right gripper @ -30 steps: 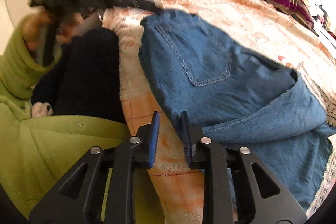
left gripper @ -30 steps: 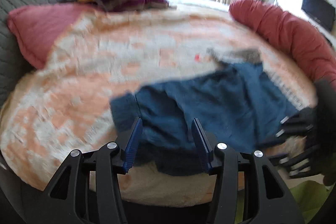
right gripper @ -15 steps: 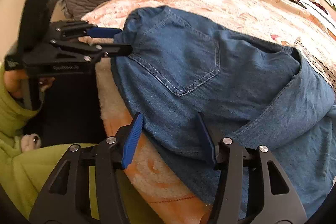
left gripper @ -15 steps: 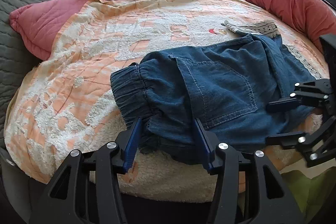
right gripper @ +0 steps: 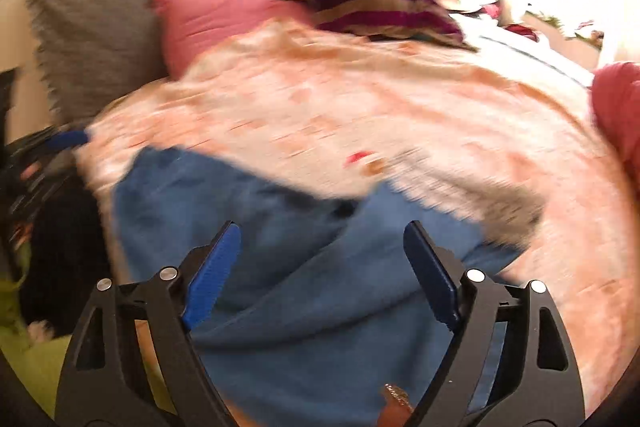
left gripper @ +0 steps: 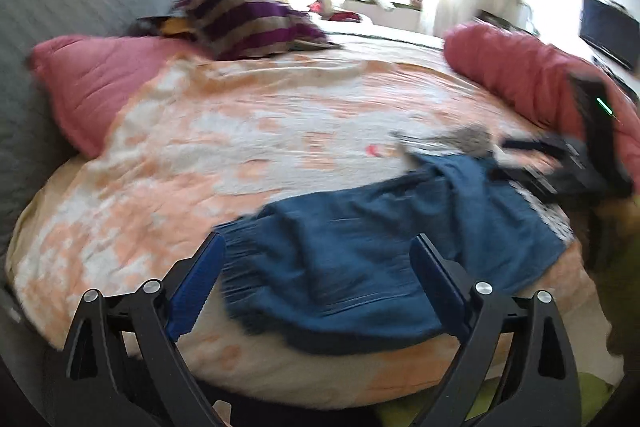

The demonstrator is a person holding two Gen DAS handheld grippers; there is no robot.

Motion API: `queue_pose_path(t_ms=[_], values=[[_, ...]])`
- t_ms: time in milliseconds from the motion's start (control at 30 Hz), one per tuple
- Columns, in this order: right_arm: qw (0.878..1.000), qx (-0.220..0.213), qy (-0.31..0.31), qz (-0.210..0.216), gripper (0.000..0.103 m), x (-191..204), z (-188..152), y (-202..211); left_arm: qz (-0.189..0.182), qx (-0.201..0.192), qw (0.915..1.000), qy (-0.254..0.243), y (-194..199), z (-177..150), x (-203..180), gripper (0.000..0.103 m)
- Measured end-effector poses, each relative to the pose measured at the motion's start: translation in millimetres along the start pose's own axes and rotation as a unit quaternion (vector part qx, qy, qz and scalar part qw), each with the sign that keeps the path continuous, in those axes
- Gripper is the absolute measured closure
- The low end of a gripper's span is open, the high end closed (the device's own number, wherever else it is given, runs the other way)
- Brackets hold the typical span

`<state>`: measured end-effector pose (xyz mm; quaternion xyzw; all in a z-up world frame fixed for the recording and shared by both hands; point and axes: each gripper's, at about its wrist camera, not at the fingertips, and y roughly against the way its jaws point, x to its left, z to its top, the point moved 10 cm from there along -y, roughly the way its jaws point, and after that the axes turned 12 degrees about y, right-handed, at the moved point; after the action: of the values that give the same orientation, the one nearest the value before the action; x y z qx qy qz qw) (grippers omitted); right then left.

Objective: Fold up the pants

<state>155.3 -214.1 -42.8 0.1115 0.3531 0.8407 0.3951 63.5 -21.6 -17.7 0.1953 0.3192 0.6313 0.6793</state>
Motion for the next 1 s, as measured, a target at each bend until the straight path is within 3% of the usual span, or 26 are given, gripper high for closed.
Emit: queue_pose_path(t_ms=[167, 367, 533, 600, 633, 667, 767, 833, 967, 1000], values=[[0.999, 0.041, -0.028, -0.017, 0.023, -41, 19, -46, -0.072, 0.058, 0.9955, -0.022, -40, -14, -68, 0.011], [0.994, 0.101, -0.019, -0.024, 0.023, -57, 23, -104, -0.092, 0.13, 0.9863, -0.041, -94, -46, -116, 0.015], [0.99, 0.136, -0.016, -0.024, 0.023, -57, 19, -144, -0.101, 0.154, 0.9823, -0.033, -121, -58, -133, 0.043], [0.989, 0.147, -0.019, -0.026, 0.024, -58, 16, -155, -0.101, 0.17, 0.9798, -0.029, -131, -67, -135, 0.068], [0.988, 0.153, -0.022, -0.027, 0.029, -59, 13, -162, -0.102, 0.173, 0.9793, -0.028, -133, -69, -135, 0.071], [0.987, 0.157, -0.025, -0.03, 0.047, -62, 11, -165, -0.1, 0.174, 0.979, -0.033, -135, -74, -135, 0.072], [0.988, 0.145, -0.05, -0.03, 0.086, -76, 6, -164, -0.102, 0.168, 0.9795, -0.042, -134, -76, -135, 0.072], [0.99, 0.12, -0.07, -0.018, 0.096, -82, 8, -148, -0.108, 0.168, 0.9792, -0.036, -131, -76, -133, 0.072], [0.992, 0.073, -0.096, -0.025, 0.098, -101, 3, -92, -0.114, 0.164, 0.9794, -0.03, -130, -75, -130, 0.069], [0.992, 0.062, -0.106, -0.027, 0.098, -107, 0, -76, -0.113, 0.16, 0.9801, -0.03, -130, -73, -127, 0.063]])
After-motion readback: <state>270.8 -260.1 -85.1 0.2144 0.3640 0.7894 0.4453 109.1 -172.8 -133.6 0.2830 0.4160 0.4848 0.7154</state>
